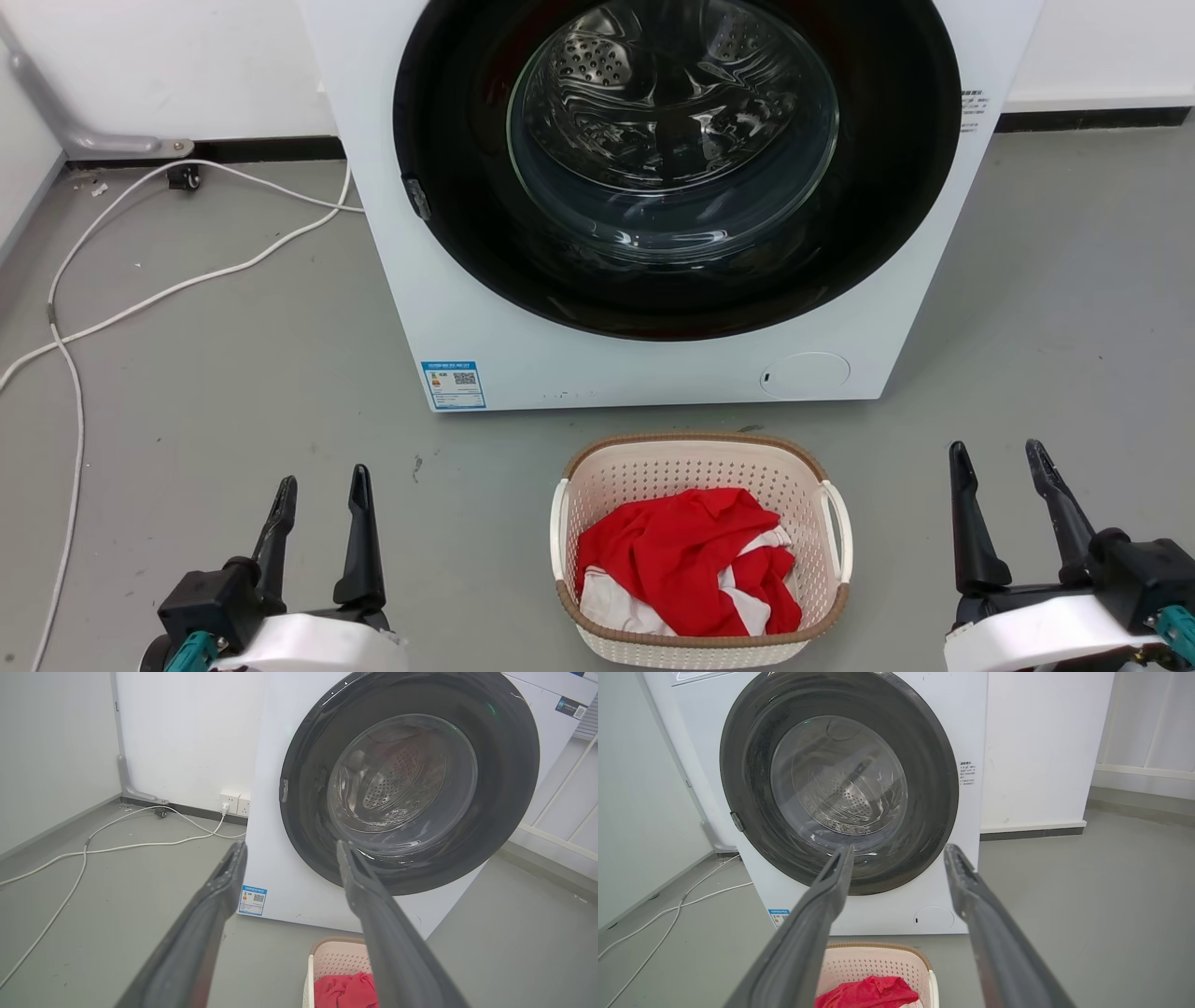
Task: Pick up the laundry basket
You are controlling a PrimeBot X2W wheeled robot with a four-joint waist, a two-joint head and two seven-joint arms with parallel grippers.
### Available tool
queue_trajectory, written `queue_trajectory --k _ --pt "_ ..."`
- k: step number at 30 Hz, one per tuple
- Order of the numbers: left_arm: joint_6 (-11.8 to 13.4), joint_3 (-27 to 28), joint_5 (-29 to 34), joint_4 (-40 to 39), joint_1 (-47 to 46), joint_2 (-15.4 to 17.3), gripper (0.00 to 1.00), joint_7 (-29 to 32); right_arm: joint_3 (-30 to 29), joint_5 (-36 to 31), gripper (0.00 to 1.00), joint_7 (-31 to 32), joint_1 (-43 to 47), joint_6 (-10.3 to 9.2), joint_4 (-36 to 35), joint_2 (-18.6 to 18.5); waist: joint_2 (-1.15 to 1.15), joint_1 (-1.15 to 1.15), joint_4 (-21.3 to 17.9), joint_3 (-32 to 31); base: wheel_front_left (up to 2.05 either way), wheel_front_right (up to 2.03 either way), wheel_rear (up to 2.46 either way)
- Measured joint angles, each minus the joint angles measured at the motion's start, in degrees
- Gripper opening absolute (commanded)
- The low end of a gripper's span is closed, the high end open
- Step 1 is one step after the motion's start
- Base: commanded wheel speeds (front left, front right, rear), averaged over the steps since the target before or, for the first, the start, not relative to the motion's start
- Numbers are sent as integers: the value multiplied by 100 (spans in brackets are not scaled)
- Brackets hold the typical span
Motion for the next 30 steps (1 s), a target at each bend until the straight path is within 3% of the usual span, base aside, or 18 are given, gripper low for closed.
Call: queue_trajectory --k 30 --pt "12 2 1214 -14 134 8 100 -301 23 -1192 100 -308 121 0 -76 -3 0 0 17 -71 0 0 0"
